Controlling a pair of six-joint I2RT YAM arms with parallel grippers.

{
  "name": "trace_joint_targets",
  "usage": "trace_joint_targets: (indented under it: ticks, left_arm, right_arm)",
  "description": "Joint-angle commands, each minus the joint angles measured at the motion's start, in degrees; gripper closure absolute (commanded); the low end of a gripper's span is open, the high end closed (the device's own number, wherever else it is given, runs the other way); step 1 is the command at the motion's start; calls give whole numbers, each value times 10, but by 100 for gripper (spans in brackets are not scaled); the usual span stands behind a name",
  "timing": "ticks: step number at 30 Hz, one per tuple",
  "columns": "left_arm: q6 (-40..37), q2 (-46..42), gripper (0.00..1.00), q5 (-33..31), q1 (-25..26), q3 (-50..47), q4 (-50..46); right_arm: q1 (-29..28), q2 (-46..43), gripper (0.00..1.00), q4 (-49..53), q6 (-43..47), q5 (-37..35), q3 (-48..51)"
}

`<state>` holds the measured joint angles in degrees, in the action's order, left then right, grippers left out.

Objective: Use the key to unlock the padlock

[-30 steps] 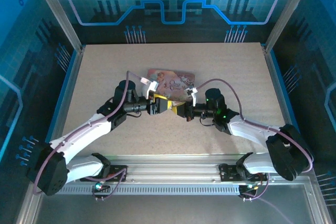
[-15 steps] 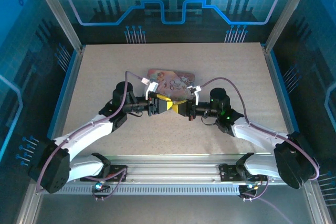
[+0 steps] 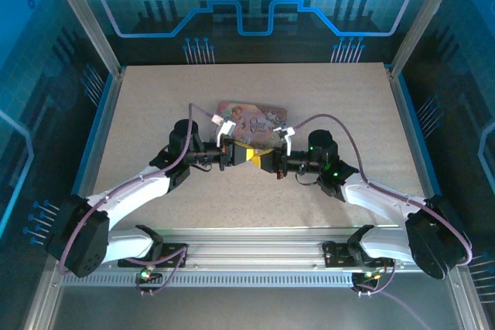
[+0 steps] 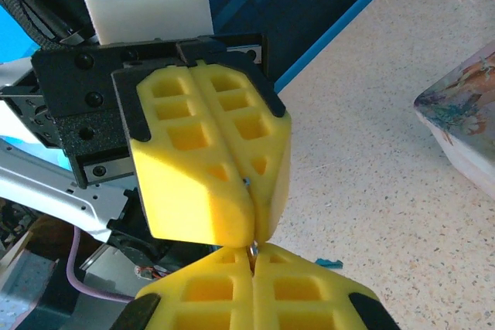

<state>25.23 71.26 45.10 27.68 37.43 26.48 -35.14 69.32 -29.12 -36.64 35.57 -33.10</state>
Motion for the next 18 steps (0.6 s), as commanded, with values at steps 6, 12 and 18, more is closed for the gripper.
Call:
trace_joint_targets:
  ticks: [6, 12, 18]
  left_arm:
    - [-15, -2, 100, 20, -6, 2, -4]
    - [-119, -25, 100, 18, -10, 62, -180]
    - [-162, -24, 100, 59, -11, 115, -272]
  right_arm:
    - [-11, -22, 82, 47, 20, -15, -29]
    - [9, -75, 54, 207, 94, 22, -49]
    - [18, -108, 54, 268, 127, 28, -59]
